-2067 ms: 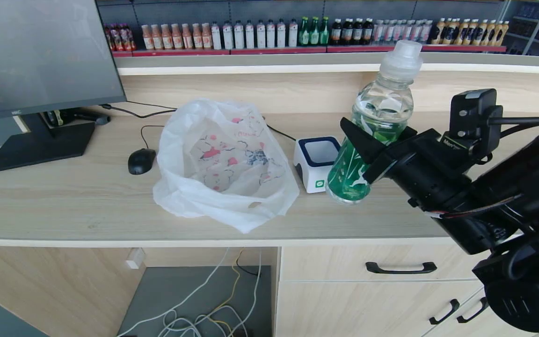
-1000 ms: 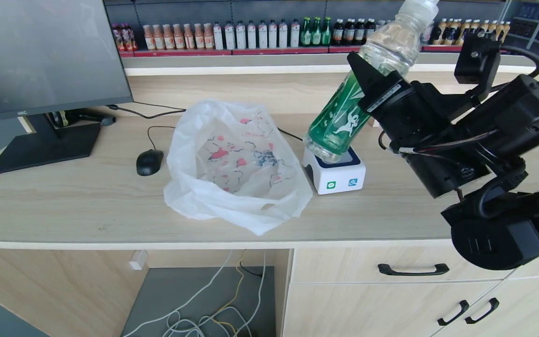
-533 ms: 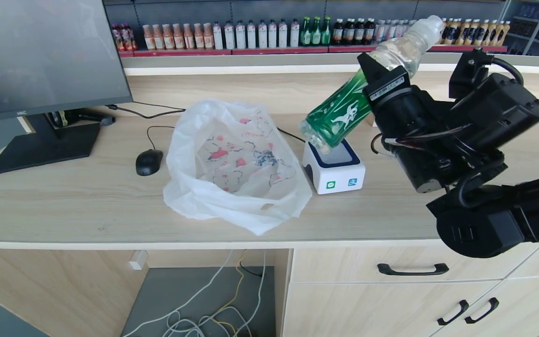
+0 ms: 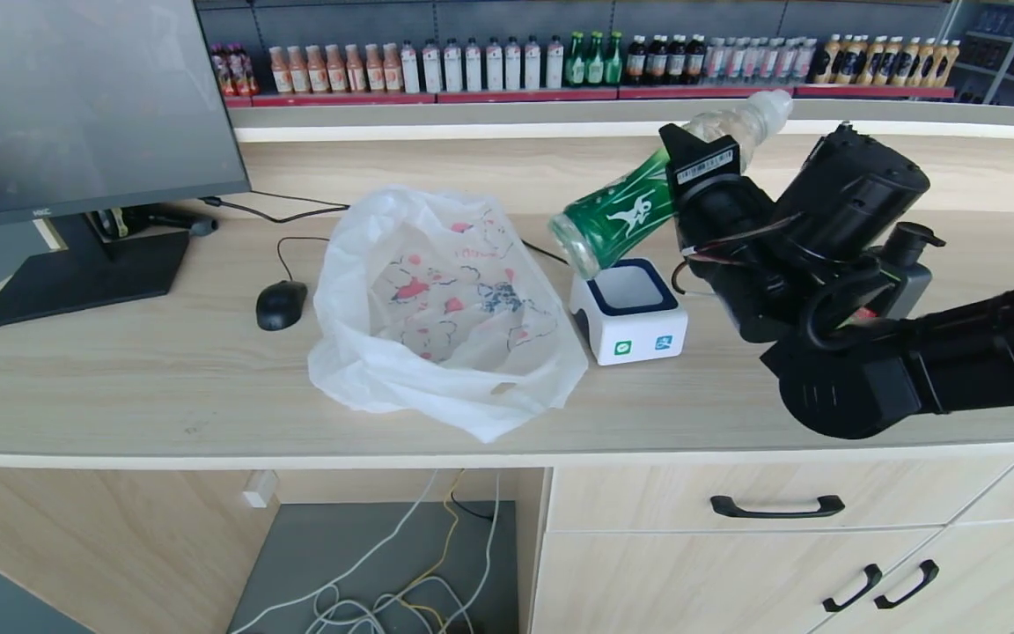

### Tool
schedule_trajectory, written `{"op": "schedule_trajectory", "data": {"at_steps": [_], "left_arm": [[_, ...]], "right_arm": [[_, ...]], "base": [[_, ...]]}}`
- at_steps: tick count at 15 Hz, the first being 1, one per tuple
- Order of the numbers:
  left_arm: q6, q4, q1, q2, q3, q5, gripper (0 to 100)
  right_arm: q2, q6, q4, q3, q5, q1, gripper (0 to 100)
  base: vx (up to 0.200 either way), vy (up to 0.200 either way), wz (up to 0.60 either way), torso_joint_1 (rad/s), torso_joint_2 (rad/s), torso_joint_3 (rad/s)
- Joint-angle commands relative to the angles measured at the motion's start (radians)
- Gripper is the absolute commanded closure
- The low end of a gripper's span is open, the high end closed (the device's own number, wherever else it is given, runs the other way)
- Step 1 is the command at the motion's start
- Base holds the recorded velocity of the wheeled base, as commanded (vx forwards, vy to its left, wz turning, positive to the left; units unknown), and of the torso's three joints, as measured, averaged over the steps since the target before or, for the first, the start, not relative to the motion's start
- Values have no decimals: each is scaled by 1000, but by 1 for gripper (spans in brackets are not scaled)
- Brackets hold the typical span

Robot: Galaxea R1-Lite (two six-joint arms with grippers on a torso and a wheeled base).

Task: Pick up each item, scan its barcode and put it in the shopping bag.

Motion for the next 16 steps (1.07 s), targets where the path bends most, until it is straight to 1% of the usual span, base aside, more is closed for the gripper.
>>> {"op": "schedule_trajectory", "data": {"at_steps": [1,5,11,13,16], "left_arm": [[0,0,2,0,0,0,0],[0,0,0,0,0,0,0],[0,0,0,0,0,0,0],[0,0,0,0,0,0,0],[0,0,0,0,0,0,0]], "right_arm": [[33,15,13,-36,-2,-35,100],[33,75,42,-33,-4,-46,100],[35,100,38,-1,-18,-66,100],[38,130,38,13,-33,-76,100],[43,132,36,18,-33,-76,100]], "base": [[0,0,0,0,0,0],[0,0,0,0,0,0],[0,0,0,0,0,0],[0,0,0,0,0,0],[0,0,0,0,0,0]]}}
